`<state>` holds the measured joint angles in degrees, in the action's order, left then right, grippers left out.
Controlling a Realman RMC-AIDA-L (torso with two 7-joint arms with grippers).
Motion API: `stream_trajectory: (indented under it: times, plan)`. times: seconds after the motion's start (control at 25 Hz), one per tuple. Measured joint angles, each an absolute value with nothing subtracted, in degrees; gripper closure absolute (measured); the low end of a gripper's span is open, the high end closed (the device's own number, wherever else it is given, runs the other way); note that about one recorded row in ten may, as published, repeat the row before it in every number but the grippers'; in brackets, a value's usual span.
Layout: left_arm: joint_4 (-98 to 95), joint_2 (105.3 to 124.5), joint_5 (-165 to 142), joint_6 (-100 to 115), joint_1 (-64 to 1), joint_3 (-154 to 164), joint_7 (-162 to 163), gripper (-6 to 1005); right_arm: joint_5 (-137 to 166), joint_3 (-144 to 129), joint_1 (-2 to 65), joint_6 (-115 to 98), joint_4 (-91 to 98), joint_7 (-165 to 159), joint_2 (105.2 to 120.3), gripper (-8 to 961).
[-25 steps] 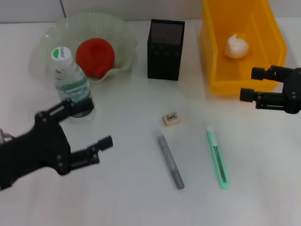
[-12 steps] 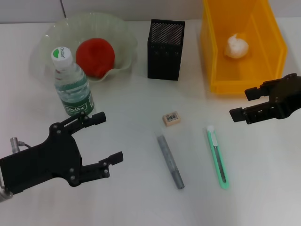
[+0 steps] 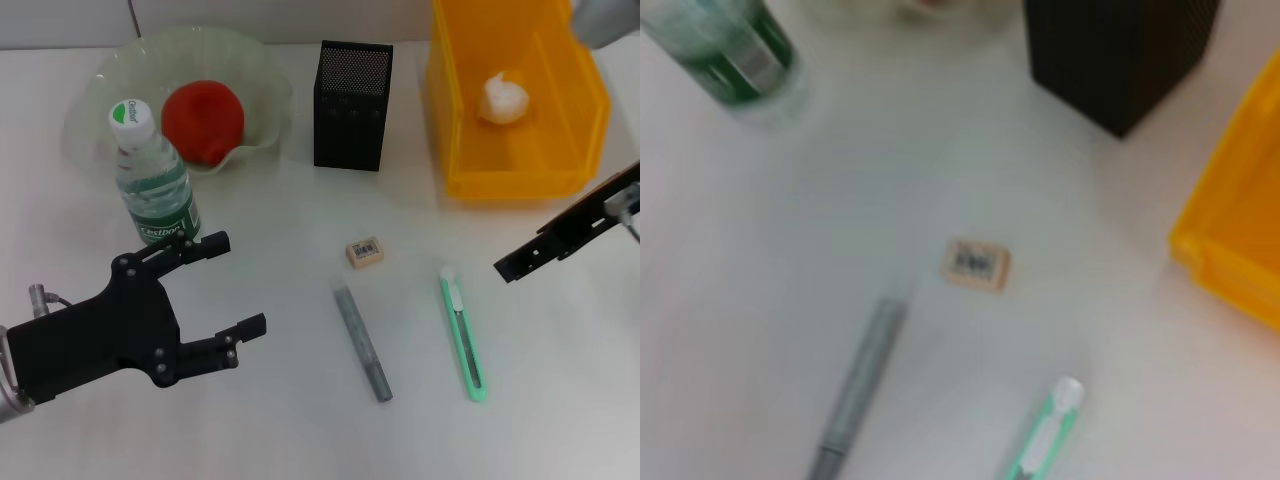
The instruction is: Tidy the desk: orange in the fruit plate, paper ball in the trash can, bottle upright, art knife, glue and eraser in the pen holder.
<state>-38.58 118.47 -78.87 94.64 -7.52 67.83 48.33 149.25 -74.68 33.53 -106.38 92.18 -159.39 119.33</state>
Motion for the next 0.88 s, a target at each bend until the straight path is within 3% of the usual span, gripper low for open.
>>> stream_trajectory:
  times: [0.76,0.88]
  plan:
    - [-35.69,118.56,-78.83,92.57,-8.41,68.38,46.14,140,152.59,-91.32,39.97,-93.09,74.38,-169.41,119.97,128]
    - [-35.68,118.56,-78.83,92.57,-8.43,68.44,46.12,140,151.36,-90.41,40.56,-91.56,71.89,-169.45,120.00,180]
